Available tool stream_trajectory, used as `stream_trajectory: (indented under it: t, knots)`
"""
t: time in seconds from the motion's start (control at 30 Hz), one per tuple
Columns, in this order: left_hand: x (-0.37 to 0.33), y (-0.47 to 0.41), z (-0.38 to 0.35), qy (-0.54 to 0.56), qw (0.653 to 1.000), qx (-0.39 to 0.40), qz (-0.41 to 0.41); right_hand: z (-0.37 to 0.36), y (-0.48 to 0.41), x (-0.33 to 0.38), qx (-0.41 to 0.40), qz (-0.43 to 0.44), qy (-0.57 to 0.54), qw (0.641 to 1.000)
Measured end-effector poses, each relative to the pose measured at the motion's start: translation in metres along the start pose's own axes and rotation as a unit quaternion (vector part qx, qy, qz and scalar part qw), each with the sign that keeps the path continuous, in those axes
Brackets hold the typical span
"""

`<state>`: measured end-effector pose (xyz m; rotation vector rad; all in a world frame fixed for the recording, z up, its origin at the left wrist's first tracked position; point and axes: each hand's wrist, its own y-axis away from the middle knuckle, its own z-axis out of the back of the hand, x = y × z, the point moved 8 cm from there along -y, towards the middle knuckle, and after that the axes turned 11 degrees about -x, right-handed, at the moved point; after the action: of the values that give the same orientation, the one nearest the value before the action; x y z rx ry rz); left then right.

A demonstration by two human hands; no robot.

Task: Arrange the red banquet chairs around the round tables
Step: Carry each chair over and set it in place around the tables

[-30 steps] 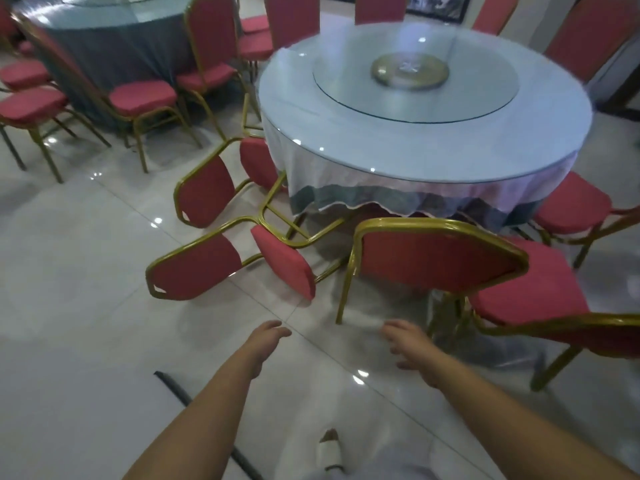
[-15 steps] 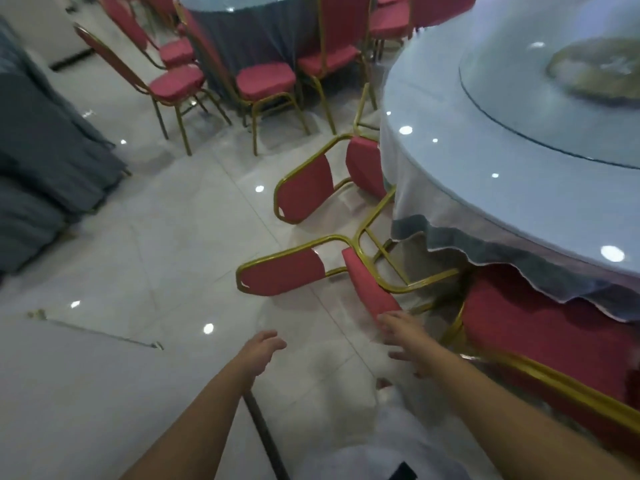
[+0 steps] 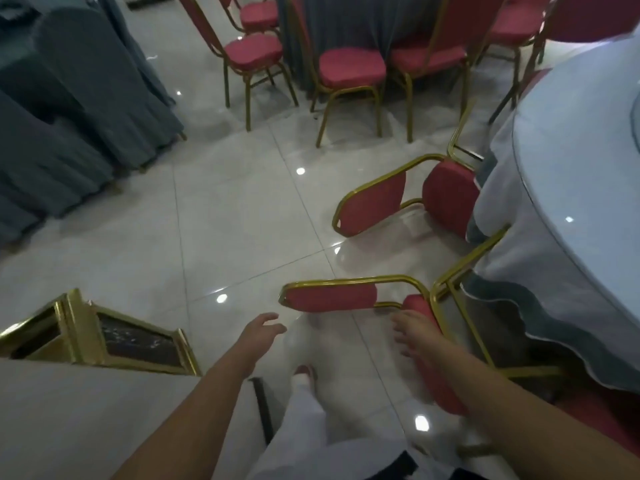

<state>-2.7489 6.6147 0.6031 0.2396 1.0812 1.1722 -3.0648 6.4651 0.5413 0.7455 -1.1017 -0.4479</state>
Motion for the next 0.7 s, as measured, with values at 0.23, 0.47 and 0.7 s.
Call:
stream_trajectory:
  t: [0.23,0.47,0.7]
  knots:
    - [-0.104,-0.099,0.031,-0.04,0.994,0.075,-0.062,-0.044,-0.017,0.077,-0.08,-0.019,-0.012,0.997]
    - [-0.227,-0.152,-0.019,-0.166,0.963,0.137,-0.16,-0.028,-0.055,0.11,-0.137,-0.047,-0.087,0.986]
    - [-0.286,-0.173,-0.059,-0.287,0.918,0.203,-0.183,-0.029,-0.102,0.101,-0.163,-0.154,-0.148,0.963]
